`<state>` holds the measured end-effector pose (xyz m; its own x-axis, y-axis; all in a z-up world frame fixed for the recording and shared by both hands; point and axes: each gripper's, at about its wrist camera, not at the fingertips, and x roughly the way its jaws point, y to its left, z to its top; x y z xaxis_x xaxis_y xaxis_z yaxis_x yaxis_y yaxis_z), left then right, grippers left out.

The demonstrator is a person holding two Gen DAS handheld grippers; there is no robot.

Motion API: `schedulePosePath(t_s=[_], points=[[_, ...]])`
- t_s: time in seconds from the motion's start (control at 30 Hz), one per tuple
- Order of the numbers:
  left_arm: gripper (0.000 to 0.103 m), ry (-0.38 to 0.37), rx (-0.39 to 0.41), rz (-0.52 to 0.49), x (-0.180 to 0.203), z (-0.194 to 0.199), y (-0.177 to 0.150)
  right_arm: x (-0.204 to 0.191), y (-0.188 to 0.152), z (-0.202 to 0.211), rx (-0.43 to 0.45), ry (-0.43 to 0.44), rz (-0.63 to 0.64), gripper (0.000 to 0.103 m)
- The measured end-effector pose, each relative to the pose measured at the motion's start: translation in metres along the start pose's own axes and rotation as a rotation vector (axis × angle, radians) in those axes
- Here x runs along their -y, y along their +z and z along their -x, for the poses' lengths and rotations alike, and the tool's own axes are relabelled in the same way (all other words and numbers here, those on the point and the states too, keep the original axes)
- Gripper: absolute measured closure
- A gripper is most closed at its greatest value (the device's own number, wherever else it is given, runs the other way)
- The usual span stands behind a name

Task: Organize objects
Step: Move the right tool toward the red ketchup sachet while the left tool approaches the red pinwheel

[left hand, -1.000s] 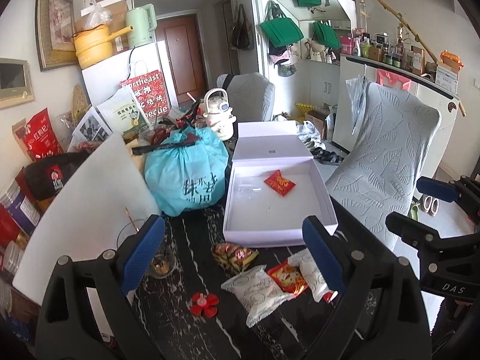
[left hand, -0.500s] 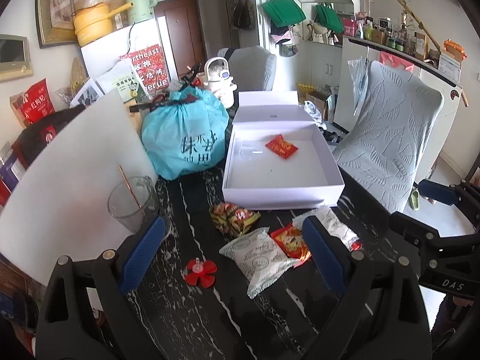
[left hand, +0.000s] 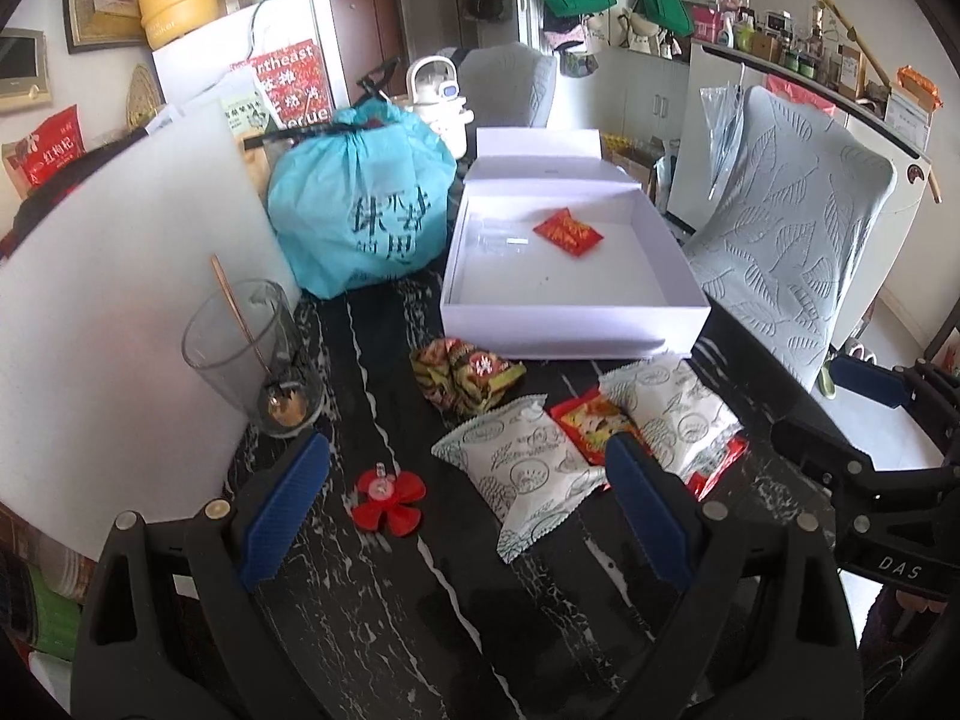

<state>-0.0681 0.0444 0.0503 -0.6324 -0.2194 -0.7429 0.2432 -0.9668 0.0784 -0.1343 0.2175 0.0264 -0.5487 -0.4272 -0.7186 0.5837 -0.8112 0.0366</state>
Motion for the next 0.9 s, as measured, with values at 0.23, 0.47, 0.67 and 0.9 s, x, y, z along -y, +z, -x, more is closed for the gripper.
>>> schedulePosePath(t_s=[0.23,0.47,0.67,0.9], points=[[0.01,-0.021,-0.033,0.016,-0.003,-0.022,-0.012,0.001,-0.012,-0.017,0.002,-0.005,-0.022,0.029],[0.01,-0.028,-0.054,0.039,-0.008,-0.04,-0.024,-0.003,-0.022,-0.029,0.018,-0.006,0.003,0.025],[0.01,-0.006,-0.076,0.04,-0.012,-0.055,-0.033,-0.008,-0.033,-0.043,0.006,-0.014,0.032,0.025],[0.01,-0.021,-0.074,0.015,-0.01,-0.066,-0.037,-0.007,-0.045,-0.063,-0.021,-0.01,0.047,0.013]])
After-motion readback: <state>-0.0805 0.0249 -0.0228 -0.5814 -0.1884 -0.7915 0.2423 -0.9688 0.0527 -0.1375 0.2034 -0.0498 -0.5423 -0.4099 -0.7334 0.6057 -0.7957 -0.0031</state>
